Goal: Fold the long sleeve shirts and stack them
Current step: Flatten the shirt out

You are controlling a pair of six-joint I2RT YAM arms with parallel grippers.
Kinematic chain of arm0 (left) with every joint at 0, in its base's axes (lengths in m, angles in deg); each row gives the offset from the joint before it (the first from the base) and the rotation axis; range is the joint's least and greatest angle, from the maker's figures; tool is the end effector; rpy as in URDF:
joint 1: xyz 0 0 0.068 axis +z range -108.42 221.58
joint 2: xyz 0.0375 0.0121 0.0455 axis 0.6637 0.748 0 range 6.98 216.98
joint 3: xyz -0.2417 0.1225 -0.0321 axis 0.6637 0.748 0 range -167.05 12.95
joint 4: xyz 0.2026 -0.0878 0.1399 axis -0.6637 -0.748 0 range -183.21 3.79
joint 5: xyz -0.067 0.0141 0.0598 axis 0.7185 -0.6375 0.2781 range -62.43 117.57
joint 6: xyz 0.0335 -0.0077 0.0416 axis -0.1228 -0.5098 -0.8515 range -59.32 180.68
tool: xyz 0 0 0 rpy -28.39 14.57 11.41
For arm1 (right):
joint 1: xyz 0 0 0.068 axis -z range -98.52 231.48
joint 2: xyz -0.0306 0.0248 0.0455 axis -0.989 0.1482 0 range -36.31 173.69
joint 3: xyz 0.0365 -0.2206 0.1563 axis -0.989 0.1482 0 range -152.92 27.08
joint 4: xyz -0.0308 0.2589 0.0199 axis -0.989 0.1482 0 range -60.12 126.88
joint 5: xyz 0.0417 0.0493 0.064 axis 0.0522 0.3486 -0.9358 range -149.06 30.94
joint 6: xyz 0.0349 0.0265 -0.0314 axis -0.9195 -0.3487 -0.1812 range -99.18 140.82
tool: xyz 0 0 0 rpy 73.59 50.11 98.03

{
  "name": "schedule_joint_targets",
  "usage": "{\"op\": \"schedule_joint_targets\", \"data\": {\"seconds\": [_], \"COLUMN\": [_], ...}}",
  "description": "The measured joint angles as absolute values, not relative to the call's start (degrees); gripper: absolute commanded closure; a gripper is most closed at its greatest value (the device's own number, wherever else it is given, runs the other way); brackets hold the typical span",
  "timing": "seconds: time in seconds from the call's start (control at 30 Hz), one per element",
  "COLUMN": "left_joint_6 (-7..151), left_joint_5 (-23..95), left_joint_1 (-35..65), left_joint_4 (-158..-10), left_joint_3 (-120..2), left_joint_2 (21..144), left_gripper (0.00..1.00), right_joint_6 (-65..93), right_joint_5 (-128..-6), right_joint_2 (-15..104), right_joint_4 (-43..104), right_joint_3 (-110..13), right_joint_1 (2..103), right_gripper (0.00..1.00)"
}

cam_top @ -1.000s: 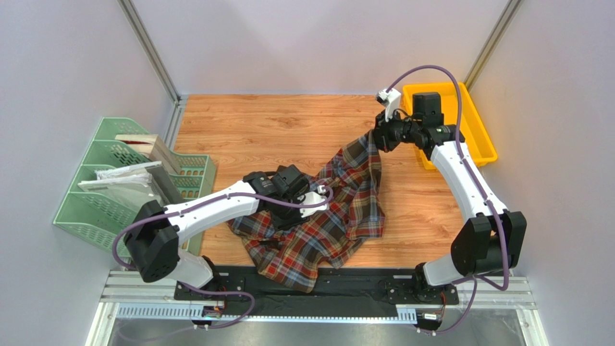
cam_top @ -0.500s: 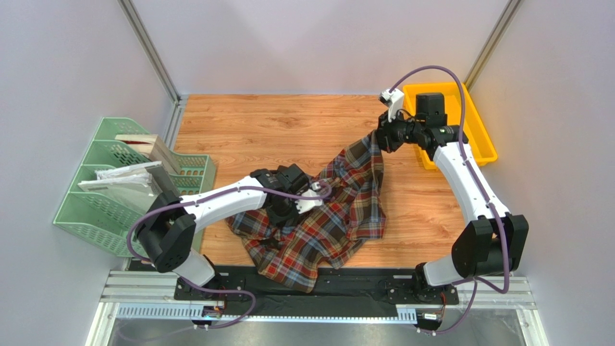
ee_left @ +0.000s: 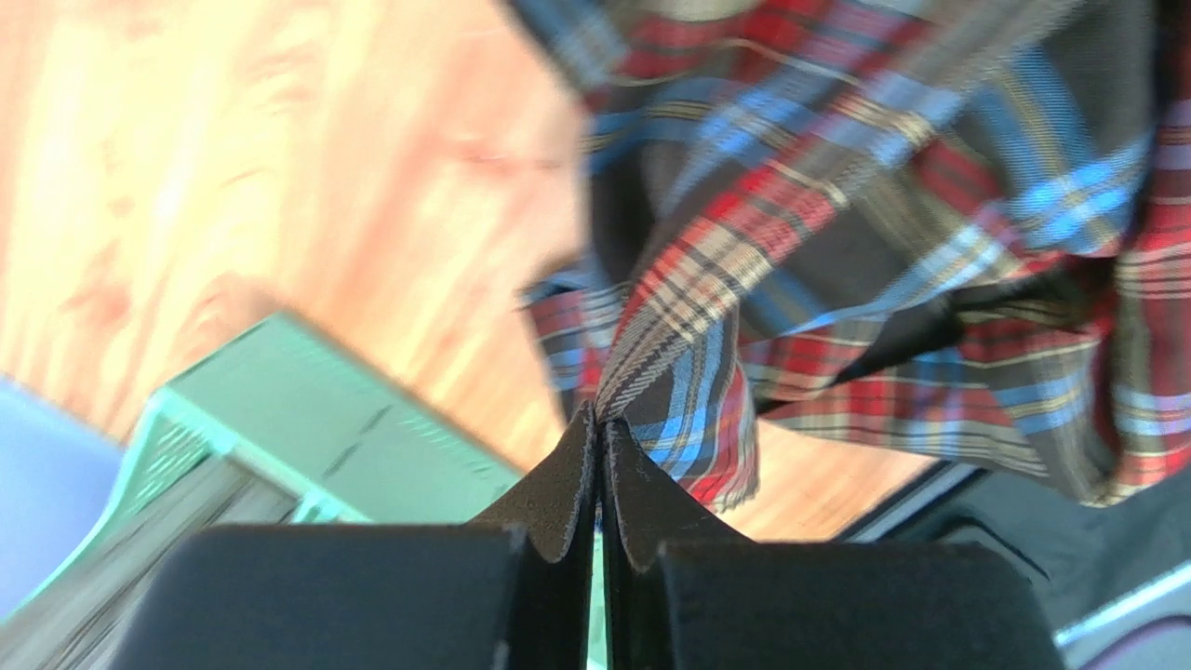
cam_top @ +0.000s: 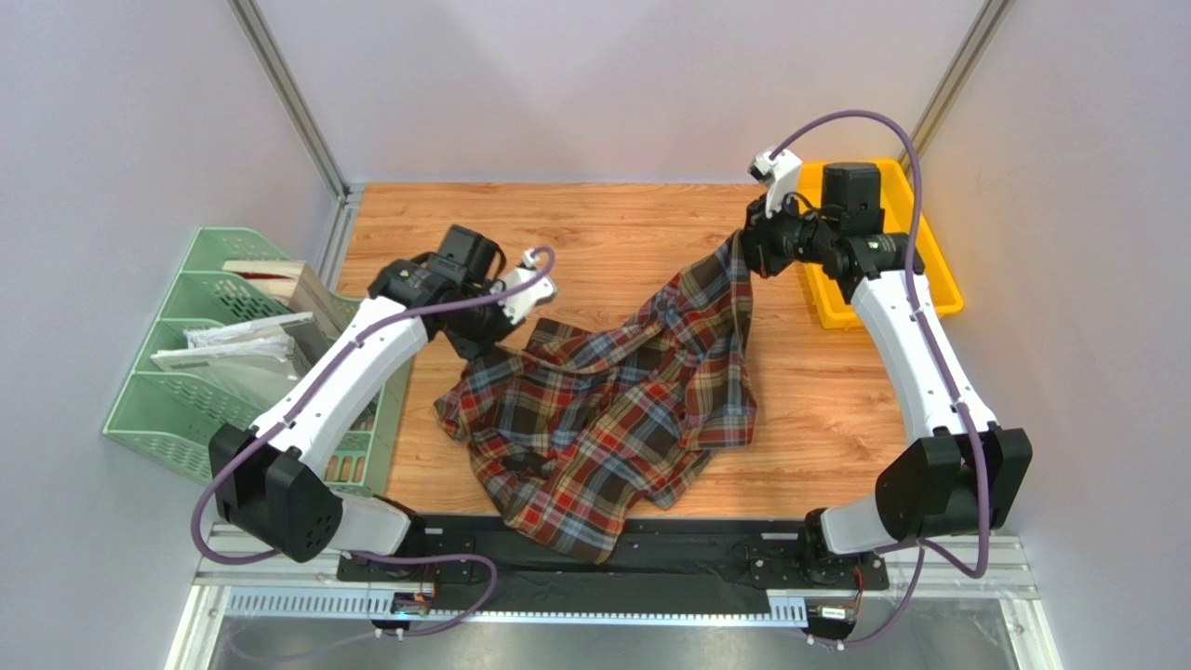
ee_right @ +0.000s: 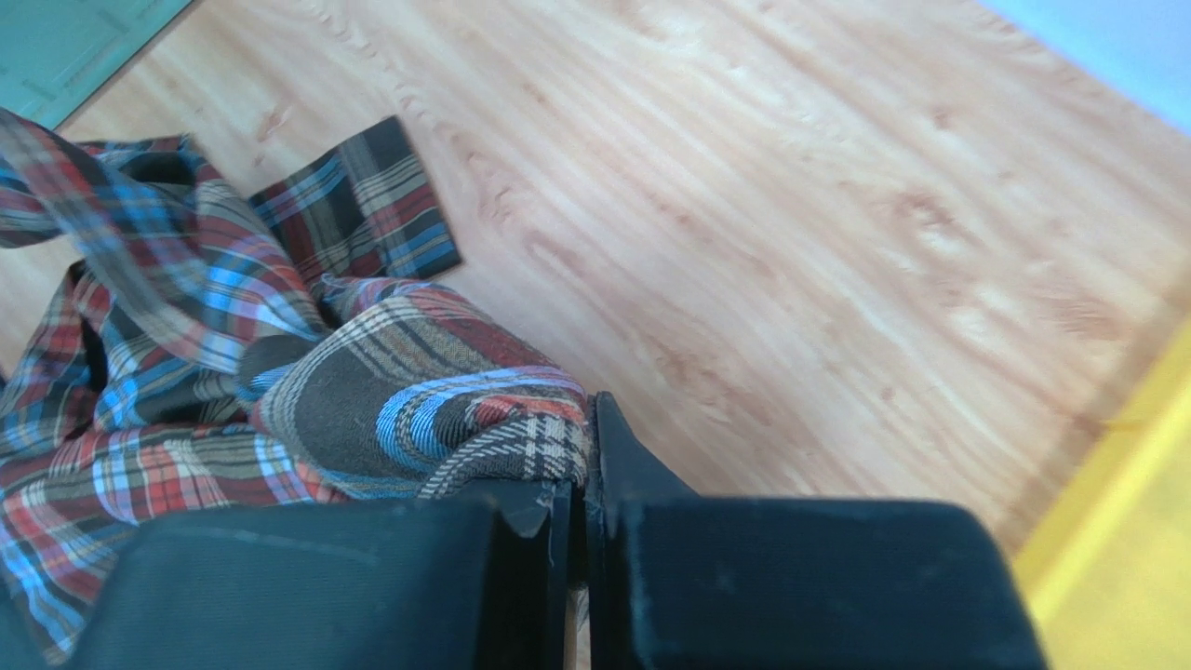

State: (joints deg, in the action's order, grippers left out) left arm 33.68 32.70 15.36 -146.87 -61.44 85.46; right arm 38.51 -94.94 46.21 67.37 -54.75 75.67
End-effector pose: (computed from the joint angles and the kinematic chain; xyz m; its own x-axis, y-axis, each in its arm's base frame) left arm 0.2341 -0.1188 0.3156 -0.5075 0.7541 -0.4168 0.7910 0.5996 0.1217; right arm 0.3085 0.0524 0.3687 -0.4218 -0.2904 -0.8589 -0.7016 0.7046 0.1063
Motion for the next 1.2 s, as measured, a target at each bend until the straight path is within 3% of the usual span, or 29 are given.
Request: {"op": "schedule_joint_targets", "data": {"seconds": [0.23, 0.43, 0.57, 0.87, 1.2], "left_joint_6": [32.7, 33.3, 33.7, 36.6, 38.6], "left_joint_5": [33.5, 34.3, 34.4, 35.9, 44.3], "left_joint_1": [29.2, 33.7, 33.5, 33.5, 33.5], "left_joint_4": [-146.5, -140.8, -137.2, -134.0, -131.9], "left_joint_3": [-78.8, -97.3, -98.9, -97.0, -106.5], "left_joint_2": [86.1, 87.2, 84.8, 76.0, 66.7], "left_gripper": [1.00, 1.00, 1.00, 1.00, 1.00], "right_joint_6": [37.5, 35.1, 34.0, 33.7, 33.7], "right_joint_5": [-90.2, -86.2, -84.7, -79.9, -74.5], "right_joint_2": [46.4, 50.3, 49.4, 36.5, 22.8], "right_joint_4": [67.0, 64.4, 62.5, 61.8, 57.5], "right_joint_3": [-63.8, -82.5, -88.6, -84.2, -88.8], "right_joint_1": [78.1, 79.6, 79.6, 79.4, 79.3], "right_gripper": [1.00, 1.00, 1.00, 1.00, 1.00]}}
